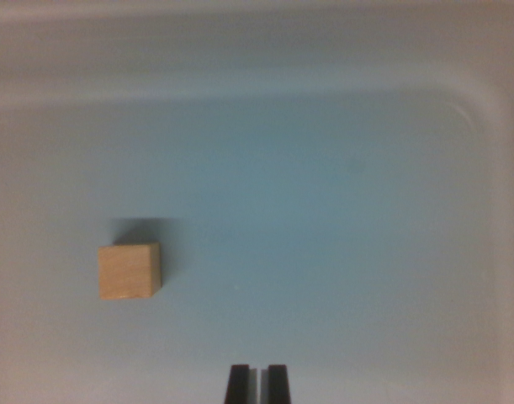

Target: Push wooden cube

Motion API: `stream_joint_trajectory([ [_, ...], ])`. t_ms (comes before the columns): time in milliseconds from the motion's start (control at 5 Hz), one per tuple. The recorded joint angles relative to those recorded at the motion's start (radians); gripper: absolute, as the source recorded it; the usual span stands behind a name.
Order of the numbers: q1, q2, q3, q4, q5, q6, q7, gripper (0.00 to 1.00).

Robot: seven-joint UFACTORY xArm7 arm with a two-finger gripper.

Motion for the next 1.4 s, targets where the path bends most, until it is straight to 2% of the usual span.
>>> stream_joint_trajectory([
  [200, 0.0039, 0.007, 0.003, -0.023, -0.0002, -0.026, 0.004, 0.00],
  [400, 0.0039, 0.007, 0.003, -0.023, -0.0002, -0.026, 0.004, 0.00],
  [600, 0.0086, 0.015, 0.007, -0.050, -0.0005, -0.056, 0.009, 0.00],
  [800, 0.0086, 0.015, 0.007, -0.050, -0.0005, -0.056, 0.009, 0.00],
  [1000, 0.0139, 0.024, 0.012, -0.081, -0.0008, -0.091, 0.014, 0.00],
  [1200, 0.0139, 0.024, 0.012, -0.081, -0.0008, -0.091, 0.014, 0.00],
  [1400, 0.0197, 0.035, 0.016, -0.115, -0.0011, -0.129, 0.020, 0.00],
])
